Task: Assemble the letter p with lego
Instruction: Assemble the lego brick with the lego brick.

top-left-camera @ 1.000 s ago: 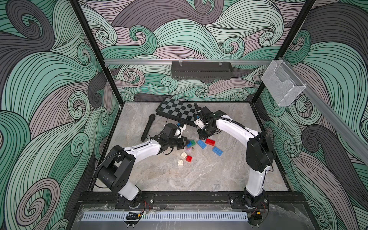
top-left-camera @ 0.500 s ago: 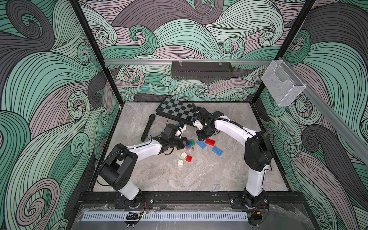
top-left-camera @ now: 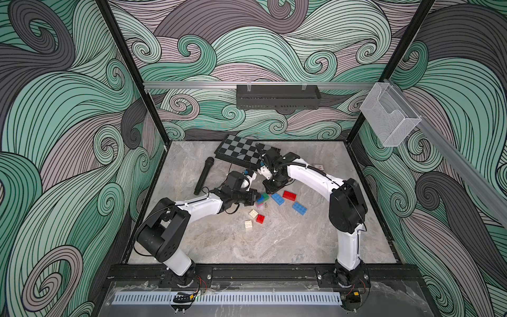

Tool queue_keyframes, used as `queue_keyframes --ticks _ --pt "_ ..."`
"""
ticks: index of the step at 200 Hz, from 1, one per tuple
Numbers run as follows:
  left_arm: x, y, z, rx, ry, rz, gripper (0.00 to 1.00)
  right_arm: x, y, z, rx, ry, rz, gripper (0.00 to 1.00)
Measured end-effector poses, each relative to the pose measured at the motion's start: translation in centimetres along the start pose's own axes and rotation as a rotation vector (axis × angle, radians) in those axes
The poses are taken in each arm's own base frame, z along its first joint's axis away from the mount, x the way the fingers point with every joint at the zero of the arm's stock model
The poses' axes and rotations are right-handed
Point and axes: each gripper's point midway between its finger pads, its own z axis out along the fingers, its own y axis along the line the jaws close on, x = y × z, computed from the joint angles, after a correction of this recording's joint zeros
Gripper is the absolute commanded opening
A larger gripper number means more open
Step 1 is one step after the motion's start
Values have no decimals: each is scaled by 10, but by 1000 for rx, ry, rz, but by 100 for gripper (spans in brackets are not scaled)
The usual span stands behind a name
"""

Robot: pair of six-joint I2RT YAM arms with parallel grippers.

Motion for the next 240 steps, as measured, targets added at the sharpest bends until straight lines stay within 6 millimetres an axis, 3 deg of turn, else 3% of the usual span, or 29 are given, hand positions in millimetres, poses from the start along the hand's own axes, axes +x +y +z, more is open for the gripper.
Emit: queue_keyframes --ticks 36,240 --pt "1 1 0 -2 -6 2 0 1 5 9 -6 35 -6 12" --pt "0 2 2 6 -25 1 0 -11 7 19 3 75 -50 11"
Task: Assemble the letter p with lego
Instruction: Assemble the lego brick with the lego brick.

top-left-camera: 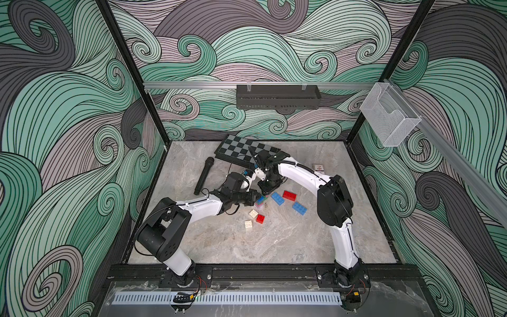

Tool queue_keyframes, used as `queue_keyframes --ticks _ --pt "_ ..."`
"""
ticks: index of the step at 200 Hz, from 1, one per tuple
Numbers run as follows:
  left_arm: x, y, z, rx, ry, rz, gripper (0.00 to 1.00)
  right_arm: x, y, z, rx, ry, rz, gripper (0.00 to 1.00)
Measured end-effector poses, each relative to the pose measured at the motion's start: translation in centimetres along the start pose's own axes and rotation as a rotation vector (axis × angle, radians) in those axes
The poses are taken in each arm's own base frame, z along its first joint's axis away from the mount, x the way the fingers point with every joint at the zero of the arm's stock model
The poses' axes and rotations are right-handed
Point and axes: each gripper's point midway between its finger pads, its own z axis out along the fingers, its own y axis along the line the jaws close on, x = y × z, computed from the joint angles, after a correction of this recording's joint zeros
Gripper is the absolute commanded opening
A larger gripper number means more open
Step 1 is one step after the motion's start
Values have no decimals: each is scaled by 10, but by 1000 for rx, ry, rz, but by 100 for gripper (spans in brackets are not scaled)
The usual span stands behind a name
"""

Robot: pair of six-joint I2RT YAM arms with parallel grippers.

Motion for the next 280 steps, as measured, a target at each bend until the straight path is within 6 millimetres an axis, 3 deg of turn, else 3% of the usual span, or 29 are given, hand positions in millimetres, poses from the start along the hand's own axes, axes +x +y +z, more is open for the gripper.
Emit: queue_keyframes --ticks 280 --pt "1 -1 1 14 -17 1 0 0 2 2 19 24 -44 12"
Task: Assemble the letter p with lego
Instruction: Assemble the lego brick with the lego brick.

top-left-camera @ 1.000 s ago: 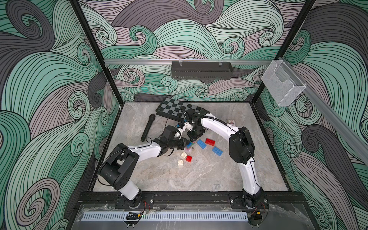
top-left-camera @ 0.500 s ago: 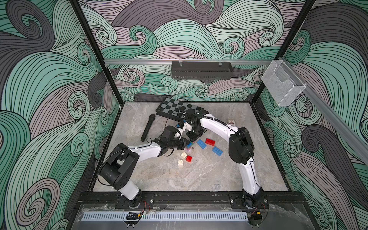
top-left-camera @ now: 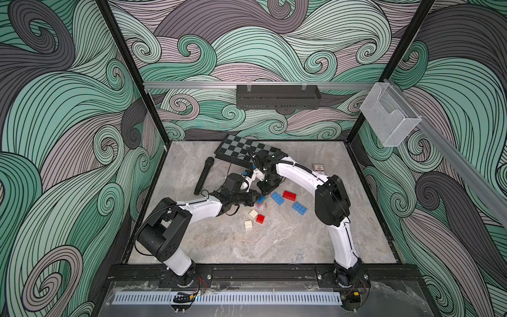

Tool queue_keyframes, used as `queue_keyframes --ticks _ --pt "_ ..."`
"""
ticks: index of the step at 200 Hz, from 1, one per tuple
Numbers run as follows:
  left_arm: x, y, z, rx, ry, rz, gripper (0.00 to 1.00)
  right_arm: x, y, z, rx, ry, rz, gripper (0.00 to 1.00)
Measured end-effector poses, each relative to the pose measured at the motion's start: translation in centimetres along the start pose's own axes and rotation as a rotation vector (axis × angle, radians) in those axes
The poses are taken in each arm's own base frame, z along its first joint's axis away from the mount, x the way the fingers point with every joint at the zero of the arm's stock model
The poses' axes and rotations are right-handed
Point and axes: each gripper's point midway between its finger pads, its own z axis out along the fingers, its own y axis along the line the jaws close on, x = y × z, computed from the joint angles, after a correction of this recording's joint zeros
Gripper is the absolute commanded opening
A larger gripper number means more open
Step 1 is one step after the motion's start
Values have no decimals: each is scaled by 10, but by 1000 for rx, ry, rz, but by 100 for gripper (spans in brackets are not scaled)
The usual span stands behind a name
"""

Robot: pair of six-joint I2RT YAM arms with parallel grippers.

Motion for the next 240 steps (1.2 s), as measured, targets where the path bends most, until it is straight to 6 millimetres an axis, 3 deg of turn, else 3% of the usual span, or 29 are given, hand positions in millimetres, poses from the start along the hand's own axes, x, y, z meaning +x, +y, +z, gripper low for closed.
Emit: queue_keyframes --ticks 148,240 --pt "0 0 1 6 -4 3 0 1 1 1 23 -9 -8 13" --pt "0 0 1 7 -6 3 0 1 0 0 28 -17 -3 33"
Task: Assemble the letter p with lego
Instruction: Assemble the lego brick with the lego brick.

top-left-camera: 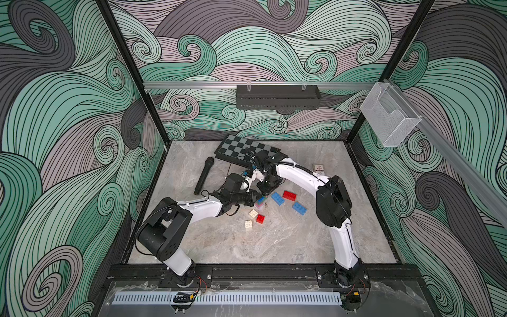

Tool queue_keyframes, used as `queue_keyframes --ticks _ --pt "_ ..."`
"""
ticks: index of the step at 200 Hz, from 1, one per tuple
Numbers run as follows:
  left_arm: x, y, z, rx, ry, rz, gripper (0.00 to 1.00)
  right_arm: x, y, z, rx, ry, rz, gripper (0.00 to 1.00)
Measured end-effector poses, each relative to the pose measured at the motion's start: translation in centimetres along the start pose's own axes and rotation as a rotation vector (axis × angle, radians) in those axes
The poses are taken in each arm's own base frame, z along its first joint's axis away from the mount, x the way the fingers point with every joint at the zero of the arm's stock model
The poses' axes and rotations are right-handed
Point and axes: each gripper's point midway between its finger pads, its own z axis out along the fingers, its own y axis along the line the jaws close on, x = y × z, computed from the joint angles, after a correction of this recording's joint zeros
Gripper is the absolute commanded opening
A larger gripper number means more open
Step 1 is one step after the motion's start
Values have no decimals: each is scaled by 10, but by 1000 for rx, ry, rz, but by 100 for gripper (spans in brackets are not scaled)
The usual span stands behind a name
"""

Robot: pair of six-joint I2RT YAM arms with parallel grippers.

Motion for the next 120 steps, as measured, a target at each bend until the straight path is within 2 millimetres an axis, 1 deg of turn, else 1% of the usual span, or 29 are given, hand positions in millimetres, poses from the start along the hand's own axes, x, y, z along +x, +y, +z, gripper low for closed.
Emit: queue_keyframes --ticks 32,60,84,120 --pt "0 0 0 1 0 0 0 0 0 0 5 1 8 42" --pt "0 0 0 2 0 0 0 0 -3 0 21 2 11 47" --pt "0 0 0 2 1 0 0 0 -4 0 28 2 12 49" --pt "0 0 0 2 0 0 0 0 -4 0 30 2 12 49"
